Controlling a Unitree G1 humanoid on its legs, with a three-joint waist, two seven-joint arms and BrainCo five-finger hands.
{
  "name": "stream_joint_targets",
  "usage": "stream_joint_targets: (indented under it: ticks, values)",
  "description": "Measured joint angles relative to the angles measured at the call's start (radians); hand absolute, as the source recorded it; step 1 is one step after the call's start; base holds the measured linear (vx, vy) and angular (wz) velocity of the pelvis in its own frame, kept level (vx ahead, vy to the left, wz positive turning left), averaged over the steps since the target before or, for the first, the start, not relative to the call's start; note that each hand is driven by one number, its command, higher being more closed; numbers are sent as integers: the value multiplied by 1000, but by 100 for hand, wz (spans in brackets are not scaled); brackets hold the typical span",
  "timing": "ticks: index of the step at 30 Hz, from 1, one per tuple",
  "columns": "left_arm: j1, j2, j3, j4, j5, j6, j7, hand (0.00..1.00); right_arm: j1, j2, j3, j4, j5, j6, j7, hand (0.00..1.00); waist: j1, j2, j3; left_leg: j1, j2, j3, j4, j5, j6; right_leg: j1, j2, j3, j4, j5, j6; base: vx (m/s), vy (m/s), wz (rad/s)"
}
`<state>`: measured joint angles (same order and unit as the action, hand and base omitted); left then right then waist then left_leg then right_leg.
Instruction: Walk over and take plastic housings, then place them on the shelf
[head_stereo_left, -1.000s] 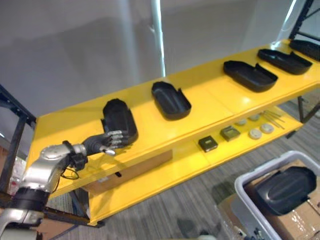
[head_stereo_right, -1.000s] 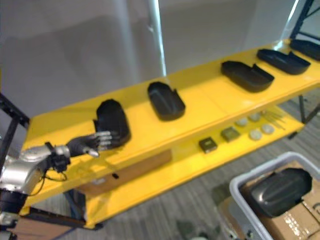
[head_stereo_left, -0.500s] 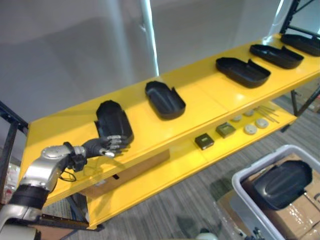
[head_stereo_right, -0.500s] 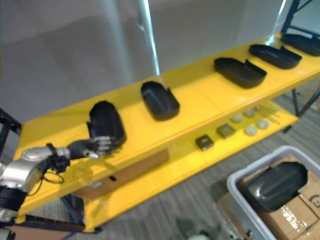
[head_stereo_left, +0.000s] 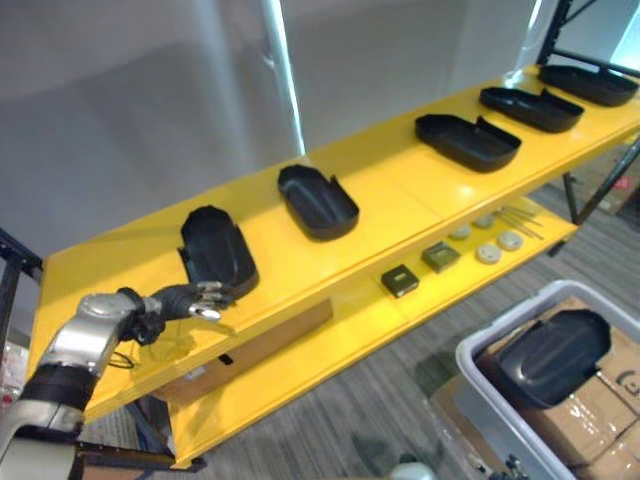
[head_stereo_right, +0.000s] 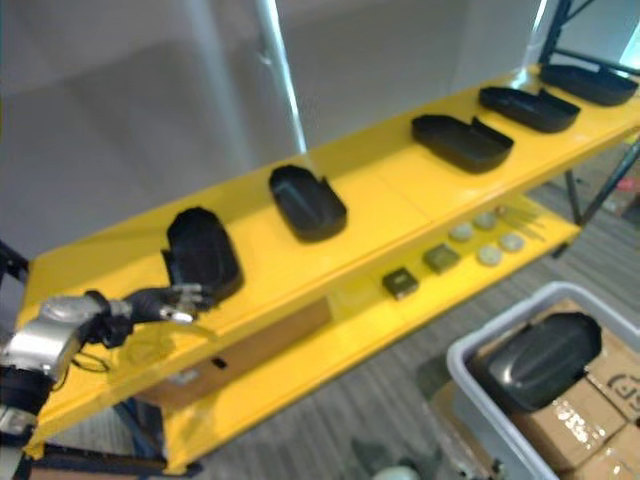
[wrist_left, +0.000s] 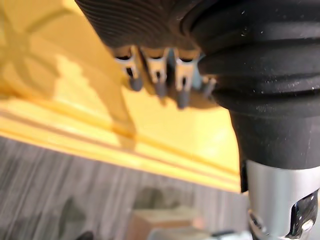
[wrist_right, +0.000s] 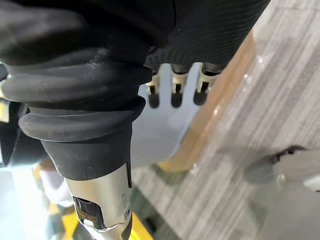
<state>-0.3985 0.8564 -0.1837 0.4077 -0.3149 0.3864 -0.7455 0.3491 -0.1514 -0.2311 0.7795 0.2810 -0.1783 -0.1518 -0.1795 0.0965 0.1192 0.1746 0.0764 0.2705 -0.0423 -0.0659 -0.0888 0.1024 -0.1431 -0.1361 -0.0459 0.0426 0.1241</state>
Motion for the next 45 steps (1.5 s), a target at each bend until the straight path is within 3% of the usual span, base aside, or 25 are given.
stream_joint_targets:
  ticks: [10,19,22,27,31,33,35,37,39,40,42,43,45]
  values:
    - [-16,-7,-1,45,-1,-17,129,0,0,6,0,0,0,-3,-2,0,-13,-5,4,1,1,3,0,0,0,-1,1,2,0,0,0,0,0,0]
    - [-16,-51,-1,86,-35,-51,147,0,2,15,0,0,-1,-2,-2,0,-20,-6,5,0,3,15,0,0,-1,-11,3,12,5,0,0,-3,-3,-2]
    - [-20,-40,-17,32,-139,-56,46,0,3,15,-1,0,-1,-2,-1,0,-20,-6,5,0,3,15,0,0,-1,-11,2,12,7,0,0,0,0,0]
    - [-20,-31,-38,-171,-424,-64,-102,0,4,12,-1,0,-3,0,0,0,-10,8,7,5,2,17,1,0,-1,-10,0,13,12,0,0,0,0,0]
    - [-19,-34,-36,-309,-648,-119,-142,0,2,3,-1,-1,-22,2,1,0,-9,20,8,16,4,23,-2,-5,-2,2,3,21,10,-1,-3,-9,-2,-4]
    - [-14,-43,-25,-390,-700,-152,-134,0,-1,-1,-1,-5,-22,2,1,0,0,23,6,17,5,33,-3,-9,-3,2,5,28,4,-4,-7,-37,-2,-11]
    - [6,-71,19,-478,-749,-184,-103,0,-2,-7,-1,-24,-24,2,1,0,2,23,5,17,4,34,-6,-8,-3,2,4,28,3,-1,-3,-14,-3,-4]
    - [71,-166,145,-563,-796,-272,18,0,-5,-10,-3,-28,-38,1,-1,0,3,32,-2,21,4,35,-14,-7,-3,2,7,29,2,0,0,0,0,0]
    - [135,-239,259,-591,-787,-326,129,0,-6,-3,-3,-29,-42,-2,-4,0,10,32,-3,25,6,34,-17,-6,-4,5,10,29,2,0,0,15,-6,0]
    - [158,-259,288,-595,-753,-359,180,0,-5,1,-3,-29,-41,-6,-8,0,14,31,-3,26,7,34,-17,-6,-4,6,10,29,2,0,0,0,0,0]
    - [278,-358,382,-604,-602,-459,372,0,-4,34,-25,-52,-29,-34,-43,0,40,20,-7,25,8,31,-17,-6,-4,8,12,27,1,0,-1,-1,-8,3]
    - [317,-394,403,-608,-572,-476,412,0,-2,48,-34,-67,-16,-48,-52,0,45,15,-10,23,8,28,-17,-6,-4,8,12,26,1,0,-1,2,-17,13]
    - [482,-563,478,-638,-409,-553,558,0,11,108,-53,-158,0,-106,-88,0,59,-8,-16,23,8,5,-16,-7,-4,22,11,7,-2,0,-2,2,-18,24]
